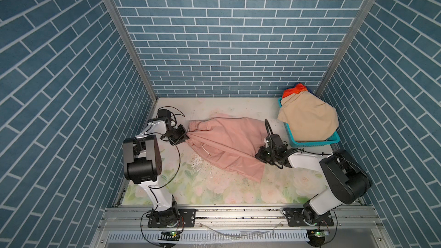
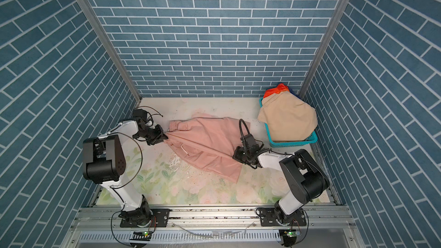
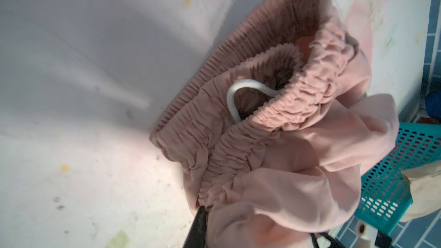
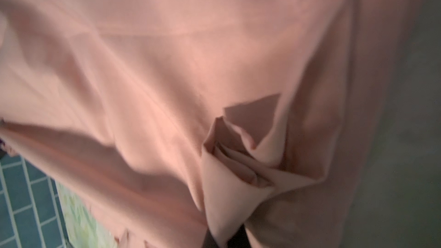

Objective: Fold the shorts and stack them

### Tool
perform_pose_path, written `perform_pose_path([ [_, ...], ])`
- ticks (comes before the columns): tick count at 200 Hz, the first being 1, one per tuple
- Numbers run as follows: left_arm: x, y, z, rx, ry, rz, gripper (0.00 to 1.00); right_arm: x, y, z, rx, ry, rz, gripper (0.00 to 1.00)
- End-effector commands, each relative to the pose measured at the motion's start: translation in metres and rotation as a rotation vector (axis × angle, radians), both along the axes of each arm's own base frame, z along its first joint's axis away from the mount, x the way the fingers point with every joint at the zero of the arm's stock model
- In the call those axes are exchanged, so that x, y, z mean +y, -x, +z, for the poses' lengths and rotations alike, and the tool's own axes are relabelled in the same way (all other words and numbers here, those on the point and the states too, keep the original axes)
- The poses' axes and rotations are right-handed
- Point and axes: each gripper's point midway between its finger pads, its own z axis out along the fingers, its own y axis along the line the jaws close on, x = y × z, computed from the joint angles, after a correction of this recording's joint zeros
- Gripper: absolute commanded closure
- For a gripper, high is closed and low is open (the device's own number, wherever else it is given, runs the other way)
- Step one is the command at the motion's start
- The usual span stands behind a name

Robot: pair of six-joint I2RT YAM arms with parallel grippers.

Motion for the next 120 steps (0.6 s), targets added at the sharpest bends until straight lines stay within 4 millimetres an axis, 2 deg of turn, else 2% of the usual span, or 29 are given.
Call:
perform_pose_path([
  [1, -0.008, -0.002, 0.007, -0.054, -0.026, -0.003, 0.84, -0.075, 0.021, -0.052, 0.208, 0.317, 0.011, 1.0],
  [27, -0.046, 0.008, 0.008, -0.065, 0.014, -0.064, 0.84, -0.079, -0.034, -0.037, 0.181, 0.335, 0.01, 1.0],
  [31, -0.051, 0.009, 0.009, -0.067, 0.012, -0.075, 0.83, -0.079, -0.037, -0.035, 0.183, 0.339, 0.014, 1.0],
  [39, -0.056, 0.009, 0.012, -0.075, 0.008, -0.092, 0.83, -0.073, -0.058, -0.018, 0.145, 0.335, 0.024, 1.0],
  [61, -0.057, 0.0, 0.029, -0.112, -0.016, -0.111, 0.78, -0.063, -0.089, 0.029, 0.053, 0.316, 0.029, 1.0],
  [85, -0.063, -0.012, 0.057, -0.167, 0.034, -0.094, 0.62, -0.059, -0.097, 0.066, -0.012, 0.292, 0.032, 1.0],
  [102, -0.082, -0.013, 0.075, -0.188, 0.193, -0.05, 0.5, -0.06, -0.09, 0.079, -0.04, 0.273, 0.031, 1.0],
  [120, -0.094, -0.009, 0.089, -0.181, 0.333, 0.007, 0.45, -0.065, -0.082, 0.09, -0.071, 0.273, 0.019, 1.0],
])
